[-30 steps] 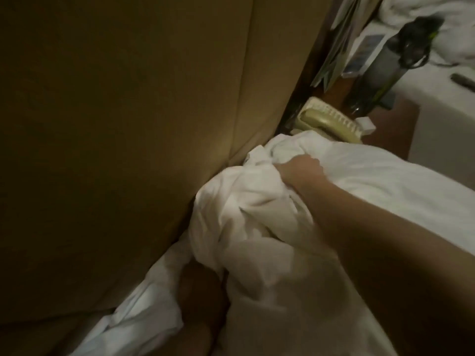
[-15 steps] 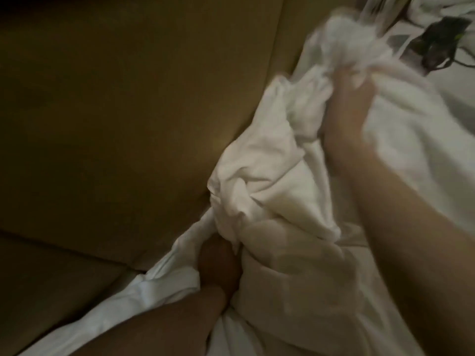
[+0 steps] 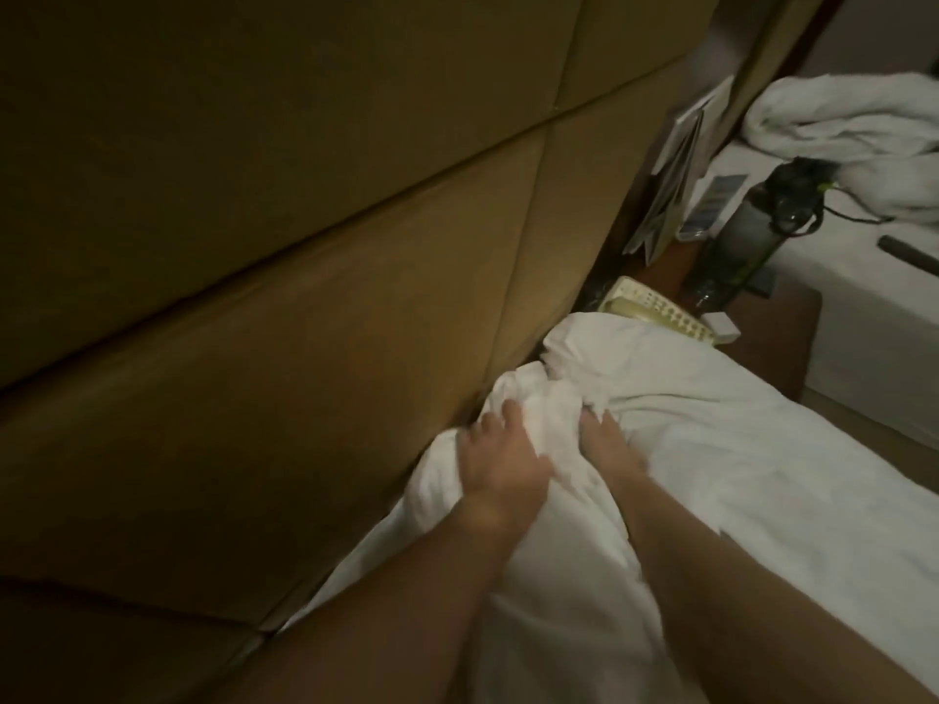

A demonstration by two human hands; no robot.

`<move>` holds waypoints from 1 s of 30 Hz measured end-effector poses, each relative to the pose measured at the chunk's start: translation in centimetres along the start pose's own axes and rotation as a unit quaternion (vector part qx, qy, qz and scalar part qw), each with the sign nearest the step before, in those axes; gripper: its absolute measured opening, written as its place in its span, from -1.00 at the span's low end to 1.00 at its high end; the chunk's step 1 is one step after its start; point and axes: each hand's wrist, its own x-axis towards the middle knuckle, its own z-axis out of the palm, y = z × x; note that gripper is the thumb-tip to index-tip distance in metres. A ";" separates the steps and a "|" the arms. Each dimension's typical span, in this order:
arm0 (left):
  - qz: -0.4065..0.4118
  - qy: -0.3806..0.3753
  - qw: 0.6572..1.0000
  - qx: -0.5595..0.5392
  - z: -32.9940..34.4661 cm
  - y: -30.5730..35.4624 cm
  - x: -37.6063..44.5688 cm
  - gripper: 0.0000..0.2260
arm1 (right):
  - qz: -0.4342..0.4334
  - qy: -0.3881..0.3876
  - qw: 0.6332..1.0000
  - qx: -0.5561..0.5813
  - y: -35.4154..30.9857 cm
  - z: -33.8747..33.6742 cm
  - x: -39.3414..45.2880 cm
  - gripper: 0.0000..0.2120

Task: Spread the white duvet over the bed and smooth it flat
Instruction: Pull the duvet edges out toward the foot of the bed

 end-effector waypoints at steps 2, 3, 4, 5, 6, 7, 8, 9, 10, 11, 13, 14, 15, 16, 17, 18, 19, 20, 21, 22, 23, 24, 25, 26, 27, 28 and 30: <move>-0.055 -0.022 0.998 0.025 2.3 -2.3 0.9 -0.51 | -0.031 0.024 0.996 0.084 -2.2 -0.3 -0.1 -0.42; -0.064 -0.005 0.998 0.026 3.8 -3.2 1.1 -0.55 | -0.080 0.083 0.985 0.125 -4.0 -0.9 -0.3 -0.48; -0.070 0.014 0.997 0.004 4.7 -3.7 1.1 -0.57 | -0.126 0.123 0.973 0.150 -5.9 -1.4 -0.2 -0.62; -0.079 0.027 0.997 0.003 5.5 -4.0 1.3 -0.59 | -0.164 0.140 0.964 0.153 -7.6 -1.5 -0.1 -0.69; -0.088 0.051 0.995 -0.006 6.4 -4.0 1.8 -0.59 | -0.189 0.122 0.961 0.162 -8.3 -0.8 0.4 -0.68; -0.103 0.080 0.991 0.000 7.4 -4.1 2.4 -0.60 | -0.188 0.091 0.970 0.121 -8.1 0.0 0.8 -0.62; -0.110 0.114 0.987 -0.001 8.3 -4.3 2.8 -0.62 | -0.150 0.048 0.986 0.057 -6.6 1.0 1.4 -0.57; -0.106 0.147 0.983 -0.004 9.1 -4.4 3.0 -0.64 | -0.111 0.003 0.994 -0.006 -4.5 2.1 2.4 -0.55; -0.094 0.166 0.982 -0.001 10.0 -4.6 3.2 -0.66 | -0.073 -0.025 0.996 -0.046 -2.2 3.1 3.2 -0.56; -0.089 0.174 0.981 0.012 10.7 -4.8 3.4 -0.67 | -0.052 -0.042 0.994 -0.085 -0.5 3.8 3.9 -0.58; -0.088 0.167 0.982 0.020 11.8 -5.1 4.2 -0.74 | -0.067 -0.038 0.988 -0.132 0.6 4.6 5.0 -0.60; -0.082 0.159 0.984 0.020 11.9 -5.1 4.6 -0.80 | -0.065 -0.026 0.989 -0.128 0.6 4.9 5.4 -0.60; -0.083 0.152 0.984 0.028 11.8 -5.1 4.6 -0.87 | -0.061 -0.014 0.991 -0.118 0.3 5.0 5.1 -0.60; -0.075 0.134 0.988 0.031 11.6 -5.0 4.4 -0.95 | -0.066 -0.003 0.992 -0.111 0.4 5.1 5.2 -0.60; -0.073 0.100 0.992 0.027 11.1 -4.7 4.1 -0.91 | -0.076 -0.001 0.991 -0.111 0.2 5.0 4.6 -0.60; -0.068 0.082 0.994 0.023 10.8 -4.5 4.2 -0.81 | -0.093 -0.002 0.990 -0.110 0.3 5.1 3.9 -0.61; -0.061 0.064 0.996 0.020 10.3 -4.5 4.2 -0.76 | -0.102 -0.018 0.988 -0.117 0.2 5.0 2.5 -0.61; -0.067 0.030 0.997 0.006 9.2 -4.3 4.1 -0.73 | -0.117 -0.039 0.986 -0.111 0.2 4.7 1.0 -0.58; -0.077 0.003 0.997 -0.014 7.8 -3.9 3.6 -0.72 | -0.125 -0.057 0.984 -0.116 0.0 3.9 -1.1 -0.57; -0.086 -0.022 0.996 -0.033 6.0 -3.5 2.5 -0.66 | -0.138 -0.063 0.978 -0.143 -0.2 3.3 -3.0 -0.57; -0.086 -0.041 0.994 -0.055 4.3 -3.2 0.7 -0.53 | -0.150 -0.043 0.970 -0.186 -0.5 2.4 -5.7 -0.57; -0.070 -0.033 0.995 -0.070 2.5 -3.2 -2.0 -0.40 | -0.166 0.007 0.960 -0.226 -0.5 1.5 -8.3 -0.56; -0.030 0.017 0.996 -0.078 0.9 -3.5 -5.6 -0.32 | -0.201 0.073 0.940 -0.267 -0.6 0.6 -11.5 -0.54; 0.028 0.100 0.991 -0.079 0.0 -4.2 -9.7 -0.31 | -0.241 0.114 0.913 -0.309 -0.6 0.1 -14.8 -0.51; 0.077 0.158 0.981 -0.084 -0.3 -5.4 -13.9 -0.34 | -0.264 0.110 0.895 -0.342 -0.5 0.1 -17.7 -0.47; 0.107 0.169 0.978 -0.062 0.6 -6.9 -17.2 -0.37 | -0.262 0.064 0.885 -0.378 0.3 0.4 -19.4 -0.41; 0.119 0.110 0.986 0.027 2.9 -10.8 -20.0 -0.41 | -0.224 -0.017 0.861 -0.456 3.2 2.0 -19.6 -0.30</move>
